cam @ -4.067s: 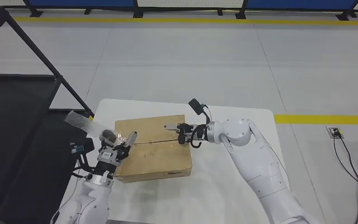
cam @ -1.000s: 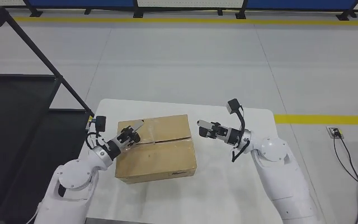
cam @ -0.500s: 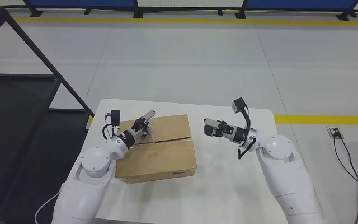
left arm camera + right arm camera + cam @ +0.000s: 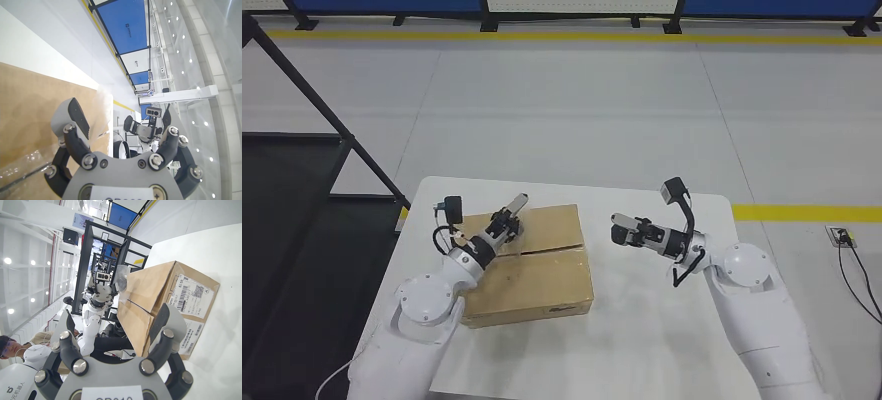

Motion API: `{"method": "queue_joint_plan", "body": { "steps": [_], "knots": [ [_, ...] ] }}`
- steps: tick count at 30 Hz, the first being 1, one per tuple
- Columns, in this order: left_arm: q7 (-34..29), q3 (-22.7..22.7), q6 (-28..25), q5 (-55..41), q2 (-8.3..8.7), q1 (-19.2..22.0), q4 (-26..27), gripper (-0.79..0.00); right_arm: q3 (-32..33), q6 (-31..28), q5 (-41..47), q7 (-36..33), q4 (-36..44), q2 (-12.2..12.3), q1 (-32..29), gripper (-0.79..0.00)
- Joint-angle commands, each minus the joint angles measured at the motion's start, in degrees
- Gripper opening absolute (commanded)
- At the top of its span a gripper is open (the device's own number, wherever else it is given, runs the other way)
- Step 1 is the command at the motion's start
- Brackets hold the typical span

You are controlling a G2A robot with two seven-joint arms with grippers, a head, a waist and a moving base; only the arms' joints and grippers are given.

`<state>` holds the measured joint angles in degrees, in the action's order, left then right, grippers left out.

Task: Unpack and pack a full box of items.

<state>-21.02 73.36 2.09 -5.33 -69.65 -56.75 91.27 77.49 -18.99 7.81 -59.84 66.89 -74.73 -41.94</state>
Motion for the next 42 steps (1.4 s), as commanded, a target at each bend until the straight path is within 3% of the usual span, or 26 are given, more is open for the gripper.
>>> {"method": "queue_joint_plan", "body": {
  "steps": [1, 13, 19, 25, 34, 42],
  "knots": [
    [-1.18, 0.06, -0.93, 0.85, 0.15, -1.16, 1.42, 0.0, -0.14, -0.09, 0.16, 0.01, -0.15, 0.09, 0.06, 0.0],
    [-0.97, 0.7, -4.46, 1.95, 0.26, -4.69, 6.29, 0.0, -1.98, -0.54, 0.98, 0.38, -0.81, 0.5, 0.85, 0.0],
    [1.75, 7.72, -6.49, -2.19, 0.8, -8.53, 8.11, 0.0, -3.08, -0.43, 1.04, 0.83, -1.13, 0.63, 1.17, 0.0],
    [-3.73, 11.57, -2.29, -2.64, 1.58, -7.97, 4.83, 0.0, -3.1, -0.91, 1.7, 0.96, -1.09, 0.97, 0.79, 0.0],
    [-3.72, 11.35, -2.17, -1.77, 1.61, -8.14, 4.66, 0.0, -3.13, -0.51, 0.98, 1.21, -0.99, 1.1, 0.7, 0.0],
    [-5.73, 4.62, -0.8, 3.36, 1.07, -2.66, 0.72, 0.0, -3.32, 1.26, 1.88, 2.84, 0.37, 1.32, 0.45, 0.0]
  ]
}}
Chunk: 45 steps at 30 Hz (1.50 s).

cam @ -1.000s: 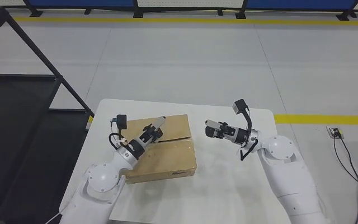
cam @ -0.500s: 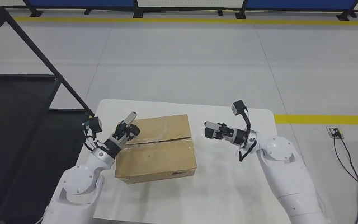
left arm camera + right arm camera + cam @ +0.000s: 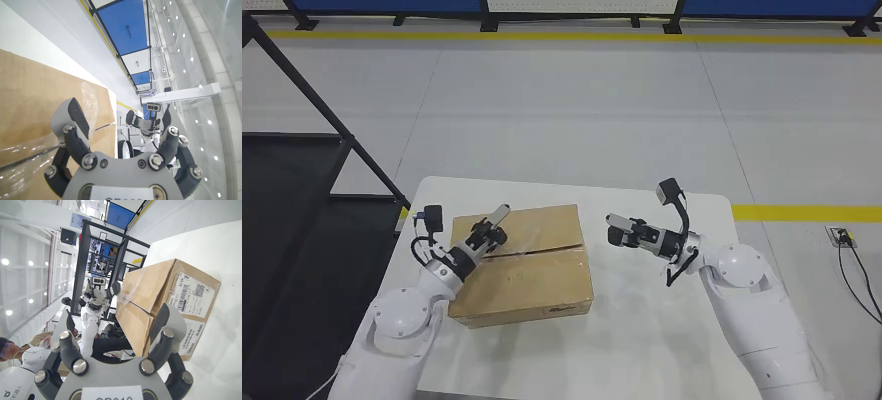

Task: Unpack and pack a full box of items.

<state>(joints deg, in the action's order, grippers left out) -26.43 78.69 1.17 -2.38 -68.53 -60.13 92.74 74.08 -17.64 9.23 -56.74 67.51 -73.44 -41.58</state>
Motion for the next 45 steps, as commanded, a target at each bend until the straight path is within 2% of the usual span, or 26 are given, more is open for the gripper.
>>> {"method": "queue_joint_plan", "body": {
  "steps": [1, 9, 17, 29, 40, 43, 45],
  "knots": [
    [-0.85, -1.49, 0.18, 1.43, -0.1, 1.54, -1.52, 0.0, 0.19, -0.21, 0.83, -0.61, -0.6, 0.11, 0.2, 0.0],
    [-0.06, -5.66, 1.51, 8.03, -0.54, 6.01, -6.95, 0.0, 1.16, -1.28, 2.75, -1.77, -1.88, 0.74, -0.36, 0.0],
    [0.46, -8.46, 0.62, 10.2, -1.08, 7.95, -8.93, 0.0, 1.85, -1.59, 3.56, -1.73, -1.08, 1.36, -1.7, 0.0],
    [-2.57, -8.37, -1.84, 6.6, -1.16, 6.0, -4.88, 0.0, 1.47, -1.55, 4.26, -1.56, -0.27, 1.94, -2.36, 0.0],
    [-3.11, -11.45, -2.99, 6.74, -1.71, 5.65, -2.72, 0.0, 1.44, -2.84, 5.52, -1.96, -0.76, 2.46, -2.71, 0.0],
    [-1.61, -10.29, -3.91, 6.16, -1.64, 4.78, -1.29, 0.0, 1.32, -3.33, 7.04, -1.91, -0.2, 2.47, -2.61, 0.0],
    [-0.08, -7.91, -5.12, 3.86, -1.45, 3.33, 0.3, 0.0, 0.78, -2.99, 9.71, -2.96, 0.59, 2.31, -2.21, 0.0]
  ]
}}
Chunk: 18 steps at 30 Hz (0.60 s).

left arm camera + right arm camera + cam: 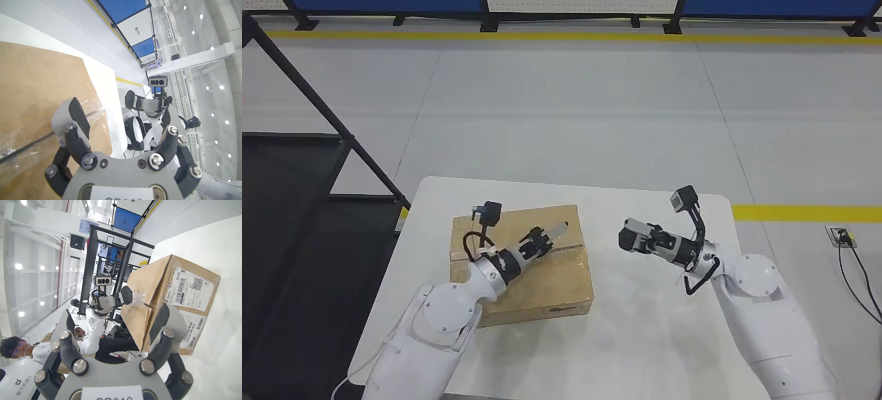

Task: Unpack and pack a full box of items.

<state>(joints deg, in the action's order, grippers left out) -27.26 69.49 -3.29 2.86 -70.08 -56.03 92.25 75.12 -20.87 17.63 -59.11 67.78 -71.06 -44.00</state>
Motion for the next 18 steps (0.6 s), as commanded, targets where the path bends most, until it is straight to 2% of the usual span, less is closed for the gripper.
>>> {"method": "queue_joint_plan", "body": {
  "steps": [1, 5, 9, 13, 18],
  "knots": [
    [1.55, 3.09, -1.55, -2.89, 0.27, -1.84, 1.69, 0.0, -0.63, 0.94, 2.67, -1.08, 0.56, -0.18, 0.65, 0.0],
    [4.93, 12.27, -4.58, -8.06, 1.16, -7.33, 4.74, 0.0, -5.12, 5.76, 4.42, -2.67, 1.0, -1.09, 4.07, 0.0],
    [6.26, 20.55, -6.63, -12.87, 1.88, -12.27, 4.45, 0.0, -12.08, 10.88, 5.39, -2.41, -2.44, -2.98, 10.01, 0.0],
    [7.05, 25.75, -9.02, -16.25, 2.23, -16.37, 3.83, 0.0, -19.09, 13.06, 3.67, 0.65, -7.98, -5.31, 15.31, 0.0],
    [6.58, 29.87, -11.13, -18.72, 2.52, -19.97, 3.87, 0.0, -24.55, 13.91, 4.34, 3.89, -16.68, -8.05, 19.42, 0.0]
  ]
}}
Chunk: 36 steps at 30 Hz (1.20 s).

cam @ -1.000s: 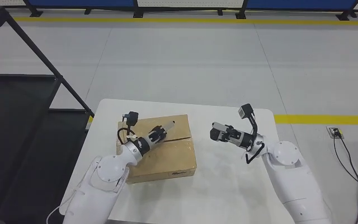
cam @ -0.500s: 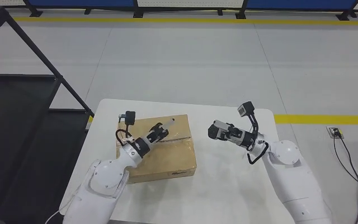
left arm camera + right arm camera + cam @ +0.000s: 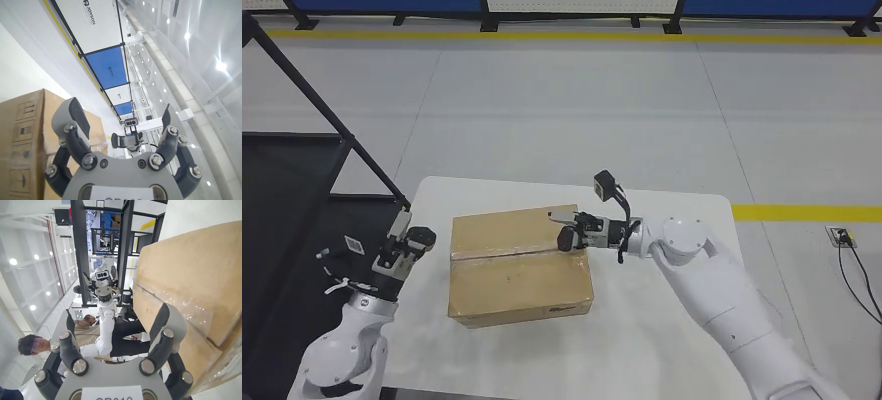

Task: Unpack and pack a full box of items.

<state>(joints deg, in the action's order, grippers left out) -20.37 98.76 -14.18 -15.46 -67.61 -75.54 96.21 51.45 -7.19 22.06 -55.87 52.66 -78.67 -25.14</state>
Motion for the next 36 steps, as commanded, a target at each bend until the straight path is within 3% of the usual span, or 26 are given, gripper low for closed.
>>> {"method": "queue_joint_plan", "body": {
  "steps": [1, 21, 36],
  "knots": [
    [-0.54, 1.2, -0.51, -0.81, 0.11, -0.79, -0.21, 0.0, -1.81, 0.78, -0.02, 0.44, -2.91, -0.91, 1.23, 0.0],
    [-4.24, 3.93, -2.89, -3.15, 0.68, -0.95, -3.35, 0.0, -10.25, 0.29, -0.16, 6.01, -8.66, -7.49, 4.54, 0.0],
    [-5.73, 5.27, -5.56, -6.85, 0.78, -3.01, -6.33, 0.0, -18.3, 0.74, 1.41, 9.32, -16.89, -16.66, 9.85, 0.0]
  ]
}}
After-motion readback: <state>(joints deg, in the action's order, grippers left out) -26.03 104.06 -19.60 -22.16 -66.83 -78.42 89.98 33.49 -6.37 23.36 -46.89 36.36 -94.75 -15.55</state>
